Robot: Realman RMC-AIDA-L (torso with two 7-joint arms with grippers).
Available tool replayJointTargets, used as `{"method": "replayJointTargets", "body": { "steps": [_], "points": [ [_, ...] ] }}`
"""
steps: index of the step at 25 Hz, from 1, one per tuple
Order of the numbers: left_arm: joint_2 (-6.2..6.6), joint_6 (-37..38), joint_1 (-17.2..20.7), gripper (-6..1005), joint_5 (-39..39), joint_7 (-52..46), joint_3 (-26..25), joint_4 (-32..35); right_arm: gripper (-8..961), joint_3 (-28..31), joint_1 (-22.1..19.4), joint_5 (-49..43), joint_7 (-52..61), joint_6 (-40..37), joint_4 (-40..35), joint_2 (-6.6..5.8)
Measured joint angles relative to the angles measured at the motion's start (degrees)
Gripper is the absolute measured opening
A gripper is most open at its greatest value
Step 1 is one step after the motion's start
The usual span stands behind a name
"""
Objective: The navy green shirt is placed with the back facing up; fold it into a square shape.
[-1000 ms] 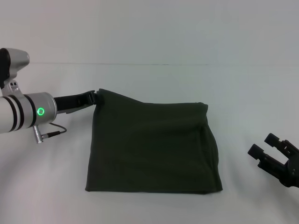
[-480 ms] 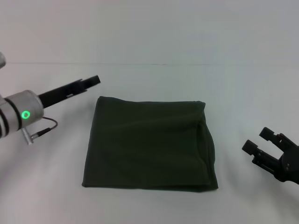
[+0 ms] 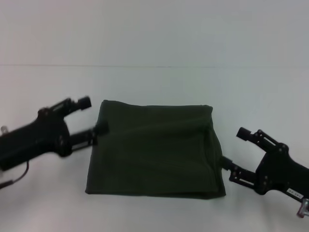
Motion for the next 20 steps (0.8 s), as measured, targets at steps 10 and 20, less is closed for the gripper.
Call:
{"method": "replayJointTargets", "body": {
  "steps": [10, 20],
  "points": [
    [-0.17, 0.6, 5.3, 937, 13.0, 13.6, -5.0, -8.0, 915, -0.7, -3.8, 0.1, -7.9, 9.8, 6.2, 0.05],
    [-0.08, -0.5, 5.1, 946, 15.7, 14.0, -6.9, -9.4, 915, -0.2, -6.5, 0.3, -7.1, 10.1, 5.3, -0.22]
  ]
}}
